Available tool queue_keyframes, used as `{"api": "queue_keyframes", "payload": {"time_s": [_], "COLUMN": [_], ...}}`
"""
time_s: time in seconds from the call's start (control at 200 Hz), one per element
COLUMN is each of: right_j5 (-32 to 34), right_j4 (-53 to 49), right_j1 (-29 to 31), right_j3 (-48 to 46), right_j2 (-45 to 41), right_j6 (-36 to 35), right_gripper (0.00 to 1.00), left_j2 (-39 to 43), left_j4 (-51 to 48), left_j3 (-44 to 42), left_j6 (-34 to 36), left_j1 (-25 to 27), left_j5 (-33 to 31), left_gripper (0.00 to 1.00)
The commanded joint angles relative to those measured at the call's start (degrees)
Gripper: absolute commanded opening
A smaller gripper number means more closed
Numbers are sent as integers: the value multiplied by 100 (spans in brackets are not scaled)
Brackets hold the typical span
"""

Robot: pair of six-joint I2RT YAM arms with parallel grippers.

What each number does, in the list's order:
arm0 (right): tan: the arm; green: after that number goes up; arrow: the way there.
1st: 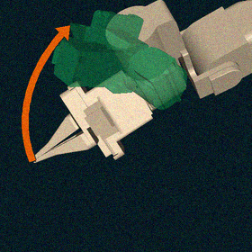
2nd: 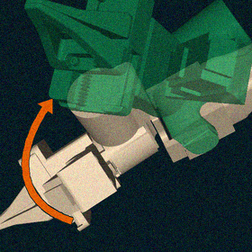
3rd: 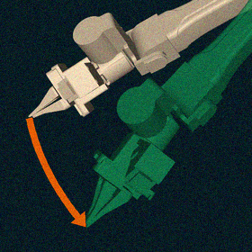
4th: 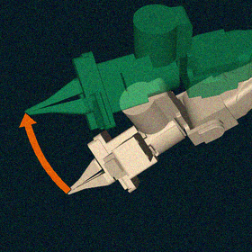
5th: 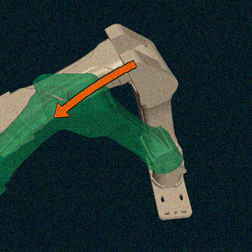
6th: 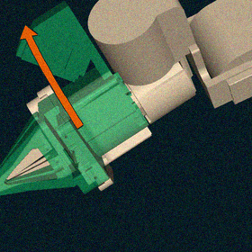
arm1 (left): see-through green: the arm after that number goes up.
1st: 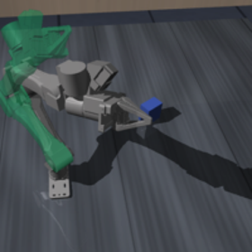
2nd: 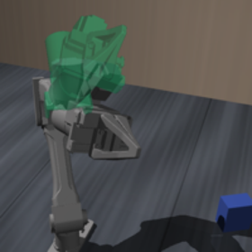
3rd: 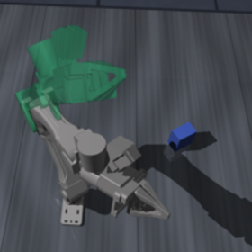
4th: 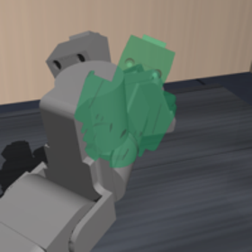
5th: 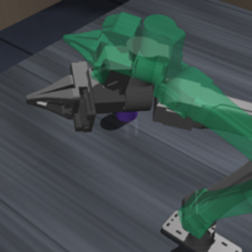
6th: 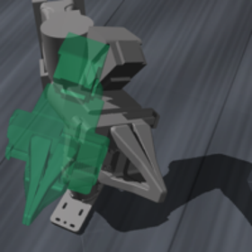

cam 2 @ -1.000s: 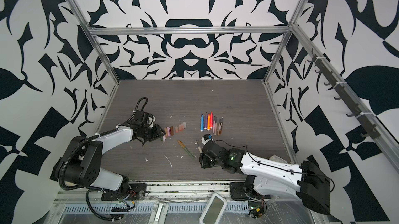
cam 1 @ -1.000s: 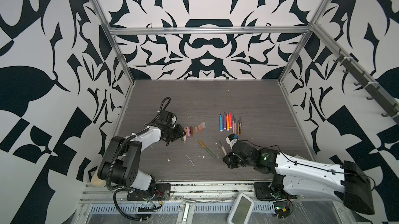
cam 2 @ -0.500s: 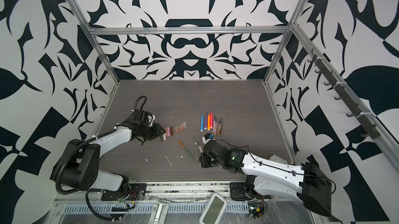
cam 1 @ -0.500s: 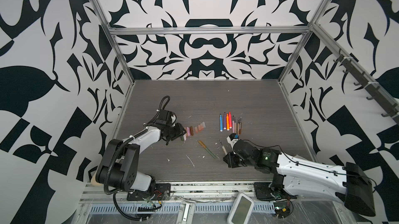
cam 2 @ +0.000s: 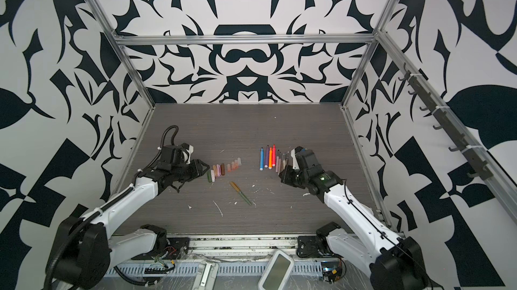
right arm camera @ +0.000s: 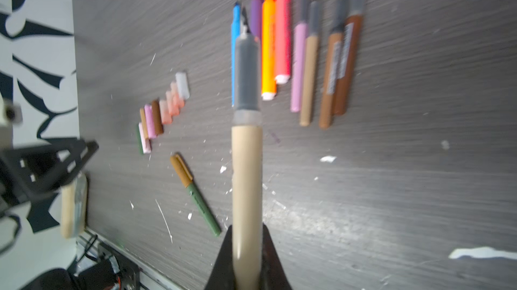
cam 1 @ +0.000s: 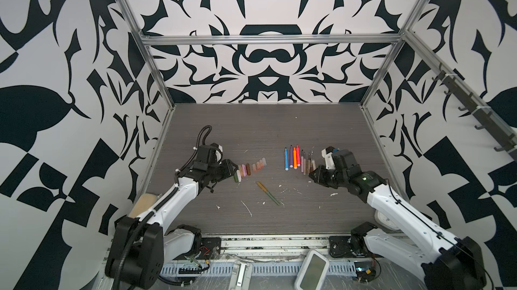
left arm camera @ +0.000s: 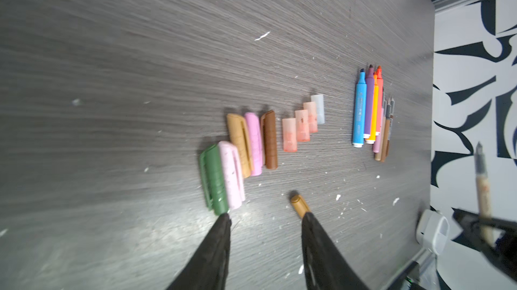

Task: Open the pen caps
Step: 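Place the uncapped cream pen into the marker cluster with the right gripper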

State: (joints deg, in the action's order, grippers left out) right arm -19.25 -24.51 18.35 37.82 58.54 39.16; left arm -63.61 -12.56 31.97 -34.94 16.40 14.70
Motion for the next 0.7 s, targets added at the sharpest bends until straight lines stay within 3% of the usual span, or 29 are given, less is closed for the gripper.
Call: {"api": "queue_keyframes", "payload": {"time_s": [0.0,0.13,0.3,0.405,0.695], "right_j5": [-833,-932,-766,-765,-695], "right_j4": [328,649,970,1086,1211], "right_j1": [-633,-1121,-1217,-1253,-1305], "right_j3": [182,176,194,259,549], "right_j2": [427,1099,1828,2158,2940], "right_j6": [-428,-560,-734,-820,-998], "right_gripper": [0,0,0,0,0], "left_j2": [401,945,1633,1932,1553], "left_j4": [79,156,58,83,183], "left_j3": [-391,-586,-733,-894,-793], "left_j6": [26,84,162,107,158], "left_j1": [-14,-12,-14,-14,-10], "left_j5": [-425,-399,-528,-788,-567], "left_gripper": [46,46,46,53,53]}}
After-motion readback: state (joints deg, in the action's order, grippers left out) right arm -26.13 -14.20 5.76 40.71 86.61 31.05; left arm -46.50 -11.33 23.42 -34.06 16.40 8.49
